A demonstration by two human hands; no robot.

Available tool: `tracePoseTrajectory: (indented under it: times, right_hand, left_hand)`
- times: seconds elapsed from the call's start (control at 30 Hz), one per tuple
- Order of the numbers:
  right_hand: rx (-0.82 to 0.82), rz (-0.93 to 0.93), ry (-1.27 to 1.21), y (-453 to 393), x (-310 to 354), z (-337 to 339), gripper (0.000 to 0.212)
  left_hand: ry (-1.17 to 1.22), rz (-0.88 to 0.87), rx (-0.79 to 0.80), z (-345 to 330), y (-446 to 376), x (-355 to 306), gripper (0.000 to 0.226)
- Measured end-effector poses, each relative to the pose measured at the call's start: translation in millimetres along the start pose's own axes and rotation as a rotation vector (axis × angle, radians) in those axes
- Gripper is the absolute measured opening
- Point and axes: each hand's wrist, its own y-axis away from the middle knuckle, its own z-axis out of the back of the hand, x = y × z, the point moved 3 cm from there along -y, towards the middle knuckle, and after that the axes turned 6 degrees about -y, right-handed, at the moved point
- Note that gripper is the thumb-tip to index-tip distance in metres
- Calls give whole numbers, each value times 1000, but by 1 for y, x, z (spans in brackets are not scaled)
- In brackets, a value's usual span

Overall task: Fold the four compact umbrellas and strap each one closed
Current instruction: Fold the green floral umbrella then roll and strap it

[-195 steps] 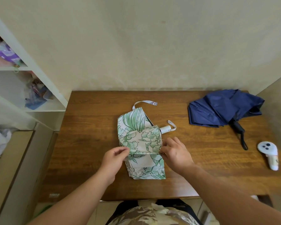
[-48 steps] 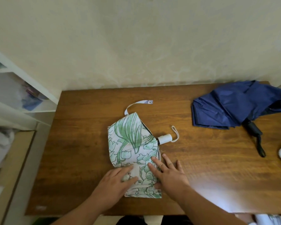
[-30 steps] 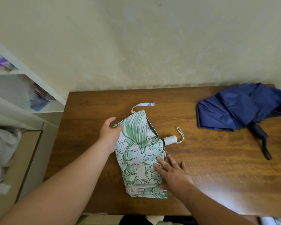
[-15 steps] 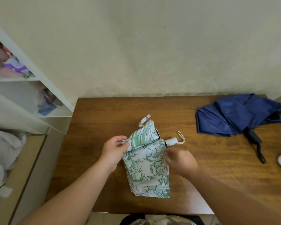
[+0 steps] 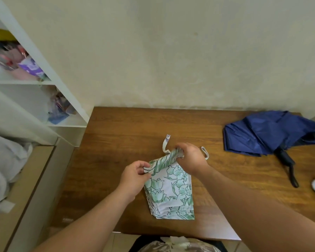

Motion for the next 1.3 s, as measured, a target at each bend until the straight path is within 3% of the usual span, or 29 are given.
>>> tracePoseTrajectory:
  times: [0.07, 0.4, 0.67, 0.83, 1.1, 1.3]
  right_hand:
    - [-26, 32, 6, 4, 1, 2, 41]
    - [-90, -4, 27, 28, -15, 9, 21]
    - [-173, 32, 148, 48, -20, 3, 13]
    - [-114, 111, 189, 52, -21, -1, 10]
    - [-78, 95, 222, 59, -32, -2, 7]
    - [-132, 341, 317, 68, -35, -8, 10]
  left_hand:
    - [-8, 1, -6, 1, 0, 3, 31]
    - [-164, -46, -103, 10, 2, 6, 20]
    - [-144, -53, -154, 7, 6, 14, 18]
    - [-218, -140, -91, 5, 10, 11, 27]
    - [-361, -257, -125, 9, 11, 15, 18]
    - [-624, -480, -145, 4, 10, 22, 11]
